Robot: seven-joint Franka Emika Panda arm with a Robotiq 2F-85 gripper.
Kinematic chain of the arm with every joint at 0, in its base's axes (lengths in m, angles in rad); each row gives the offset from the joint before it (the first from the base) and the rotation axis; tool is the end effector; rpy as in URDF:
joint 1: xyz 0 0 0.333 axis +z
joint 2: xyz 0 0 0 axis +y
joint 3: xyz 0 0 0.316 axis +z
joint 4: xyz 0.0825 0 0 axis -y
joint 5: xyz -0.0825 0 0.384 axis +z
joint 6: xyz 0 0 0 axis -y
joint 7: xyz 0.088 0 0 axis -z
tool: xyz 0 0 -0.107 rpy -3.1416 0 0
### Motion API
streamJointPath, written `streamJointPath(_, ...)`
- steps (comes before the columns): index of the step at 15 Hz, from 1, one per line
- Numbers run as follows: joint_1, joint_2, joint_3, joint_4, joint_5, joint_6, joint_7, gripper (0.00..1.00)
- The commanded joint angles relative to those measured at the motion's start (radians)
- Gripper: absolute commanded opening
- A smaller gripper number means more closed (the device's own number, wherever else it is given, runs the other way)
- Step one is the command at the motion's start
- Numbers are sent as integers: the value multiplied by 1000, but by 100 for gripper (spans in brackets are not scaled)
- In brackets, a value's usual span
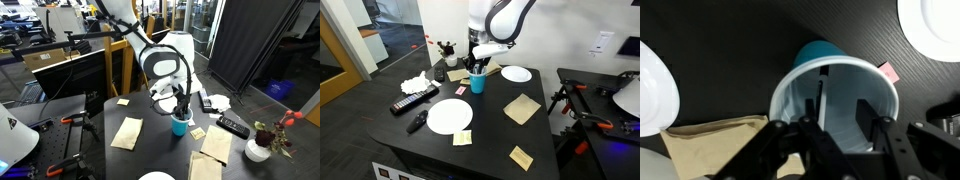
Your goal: Remove the marker from the cup and put it on the table
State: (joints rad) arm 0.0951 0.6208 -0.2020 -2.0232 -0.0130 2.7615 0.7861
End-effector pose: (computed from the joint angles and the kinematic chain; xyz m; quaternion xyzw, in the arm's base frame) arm 0.6055 -0.0628 0.1551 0.9102 -0.4047 0.0805 0.0351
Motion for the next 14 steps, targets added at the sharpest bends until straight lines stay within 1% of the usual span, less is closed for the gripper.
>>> streamJointPath(1, 47, 25, -53, 21, -10, 29, 8, 49)
streamJointPath(8, 94, 43, -101, 22, -16, 51, 11, 47)
streamJointPath(9, 99, 44, -106, 21, -18, 54, 11, 44)
streamJointPath(10, 105, 47, -111, 20, -19, 58, 11, 37)
streamJointPath(11, 111, 48, -117, 19, -22, 60, 12, 26)
streamJointPath(12, 116, 49, -121, 18, -23, 62, 13, 19)
streamJointPath(14, 130, 51, -135, 13, -28, 71, 16, 12)
